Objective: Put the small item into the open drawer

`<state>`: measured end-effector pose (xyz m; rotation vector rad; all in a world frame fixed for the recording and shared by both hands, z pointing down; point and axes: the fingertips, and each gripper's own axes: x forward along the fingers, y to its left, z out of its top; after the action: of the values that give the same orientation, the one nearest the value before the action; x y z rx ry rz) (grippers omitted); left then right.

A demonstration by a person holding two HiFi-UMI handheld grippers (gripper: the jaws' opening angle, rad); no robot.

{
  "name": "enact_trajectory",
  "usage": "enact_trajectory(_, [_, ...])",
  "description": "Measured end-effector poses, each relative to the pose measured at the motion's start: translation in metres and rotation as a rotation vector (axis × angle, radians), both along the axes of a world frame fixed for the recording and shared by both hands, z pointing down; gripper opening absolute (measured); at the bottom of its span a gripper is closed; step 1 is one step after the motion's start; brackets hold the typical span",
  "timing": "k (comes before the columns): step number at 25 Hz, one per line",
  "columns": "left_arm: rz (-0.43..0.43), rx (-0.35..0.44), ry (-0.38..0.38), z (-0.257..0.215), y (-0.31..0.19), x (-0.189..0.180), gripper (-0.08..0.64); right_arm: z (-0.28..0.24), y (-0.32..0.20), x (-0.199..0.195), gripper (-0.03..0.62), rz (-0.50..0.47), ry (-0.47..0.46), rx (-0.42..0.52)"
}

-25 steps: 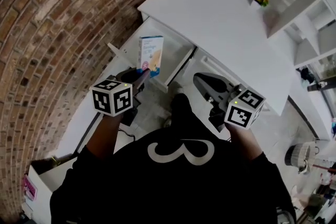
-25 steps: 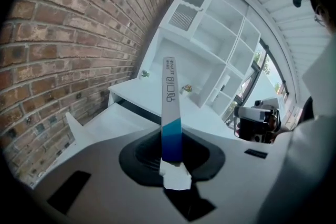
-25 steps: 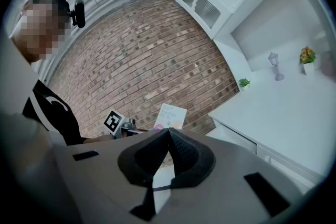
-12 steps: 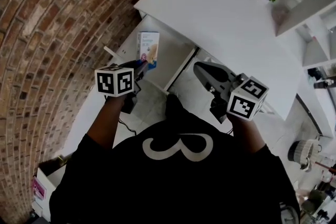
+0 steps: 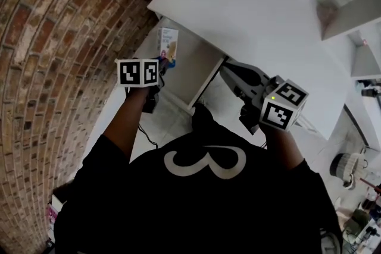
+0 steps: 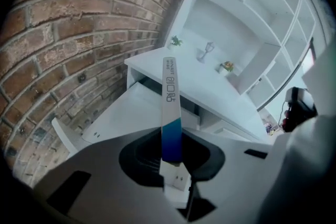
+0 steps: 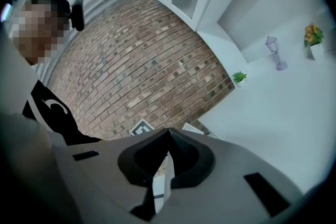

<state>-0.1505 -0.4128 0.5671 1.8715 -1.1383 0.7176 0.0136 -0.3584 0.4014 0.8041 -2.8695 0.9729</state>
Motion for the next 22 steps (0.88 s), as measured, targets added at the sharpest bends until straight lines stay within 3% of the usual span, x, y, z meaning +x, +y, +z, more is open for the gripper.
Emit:
enact_trajectory(7, [-0.073, -0.121, -0.012, 0.045, -0.03, -0.006, 0.067, 0.016, -0.02, -0.002, 0.009, 0.008, 0.016, -0.03])
enact_trajectory(12, [-0.089, -0.159, -0.05, 0.073, -0.053, -0.006, 0.066, 0.027, -0.031, -0.005, 0.009, 0.003, 0.034, -0.064])
enact_trajectory(22, [-0.201, -0.22, -0.123, 0.139, -0.071, -0.015, 0.067, 0.037, -0.057, -0.001, 0.009, 0.002, 0.059, -0.081])
